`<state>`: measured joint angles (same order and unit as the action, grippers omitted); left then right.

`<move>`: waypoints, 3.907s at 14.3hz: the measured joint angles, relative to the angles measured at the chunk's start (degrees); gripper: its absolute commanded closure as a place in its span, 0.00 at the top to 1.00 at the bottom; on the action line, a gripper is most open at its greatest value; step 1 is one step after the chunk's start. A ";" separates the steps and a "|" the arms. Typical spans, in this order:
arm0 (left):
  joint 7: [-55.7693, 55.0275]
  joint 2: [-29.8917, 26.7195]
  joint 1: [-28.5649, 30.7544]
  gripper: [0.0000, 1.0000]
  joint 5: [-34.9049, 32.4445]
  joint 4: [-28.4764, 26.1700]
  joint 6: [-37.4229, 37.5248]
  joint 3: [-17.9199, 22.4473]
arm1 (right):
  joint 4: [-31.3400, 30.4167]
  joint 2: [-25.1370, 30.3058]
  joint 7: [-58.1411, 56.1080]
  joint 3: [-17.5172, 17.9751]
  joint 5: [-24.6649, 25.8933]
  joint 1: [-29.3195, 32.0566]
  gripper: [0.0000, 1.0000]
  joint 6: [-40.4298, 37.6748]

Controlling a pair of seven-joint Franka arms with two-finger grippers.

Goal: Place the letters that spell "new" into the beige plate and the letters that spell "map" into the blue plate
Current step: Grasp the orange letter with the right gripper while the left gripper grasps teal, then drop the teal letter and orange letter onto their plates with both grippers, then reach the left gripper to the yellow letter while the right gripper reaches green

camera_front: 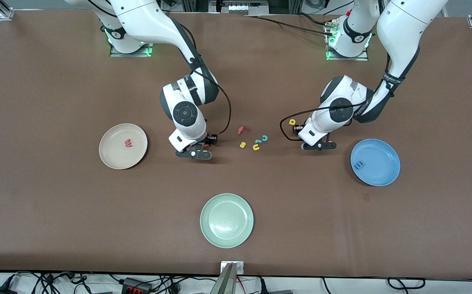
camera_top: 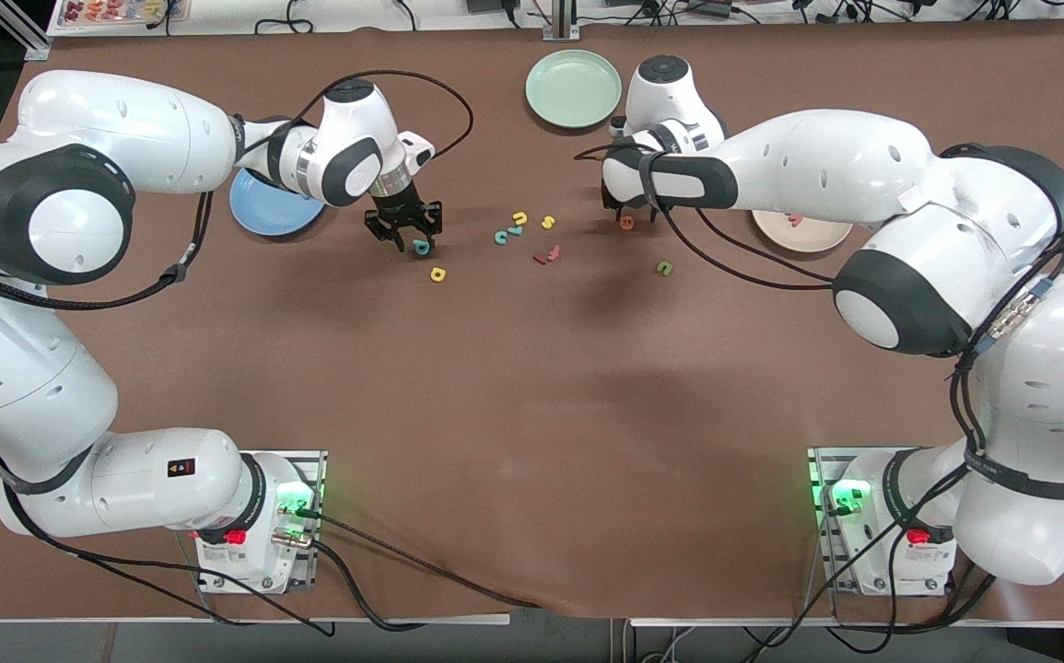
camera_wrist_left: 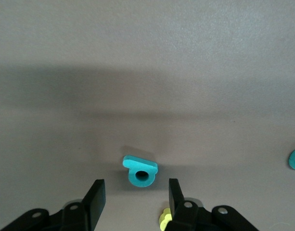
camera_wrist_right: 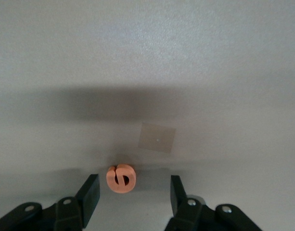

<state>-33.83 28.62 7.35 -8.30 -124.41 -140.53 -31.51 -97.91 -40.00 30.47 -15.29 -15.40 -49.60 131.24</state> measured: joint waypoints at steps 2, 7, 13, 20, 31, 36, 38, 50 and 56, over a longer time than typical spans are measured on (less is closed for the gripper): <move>-0.69 1.01 0.01 0.56 -2.26 -0.08 -1.17 0.02 | 0.37 -0.50 0.39 0.00 0.00 -0.26 0.66 0.47; -3.12 1.91 0.07 0.17 -3.56 -0.01 -1.65 0.08 | 3.05 -2.52 0.64 0.02 -0.01 -0.74 0.62 0.63; -4.34 1.71 0.05 0.13 -3.79 0.11 -1.62 0.05 | 3.11 -3.17 0.71 0.02 -0.01 -1.00 0.56 0.44; -3.99 -0.94 0.34 0.12 -8.52 9.40 17.45 0.05 | 3.45 -3.17 1.27 -0.07 -0.16 -0.97 0.12 0.40; 27.96 3.28 17.56 0.18 -16.23 21.07 25.95 0.97 | 3.14 2.42 -16.22 -16.20 -0.06 4.73 0.12 -21.01; 29.08 5.30 22.82 1.00 -16.34 14.26 16.88 0.94 | -3.24 2.98 -18.74 -18.09 -0.06 4.61 0.16 -21.84; 29.09 5.15 22.94 1.00 -16.34 14.40 16.72 0.66 | -4.47 2.97 -18.74 -18.10 -0.06 4.50 0.16 -21.46; 9.85 1.97 22.89 1.00 -16.03 9.40 21.54 -18.78 | -5.41 4.78 -20.99 -18.12 -0.20 5.86 1.00 -19.16; 5.06 2.57 20.68 0.90 -16.35 -3.19 3.44 -19.55 | -9.87 14.04 -23.64 -16.81 -0.30 -1.63 1.00 -17.74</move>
<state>-28.78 31.19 28.04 -24.65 -127.59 -137.09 -51.06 -107.78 -25.96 6.83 -32.10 -15.70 -51.22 113.50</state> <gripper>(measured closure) 0.040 0.000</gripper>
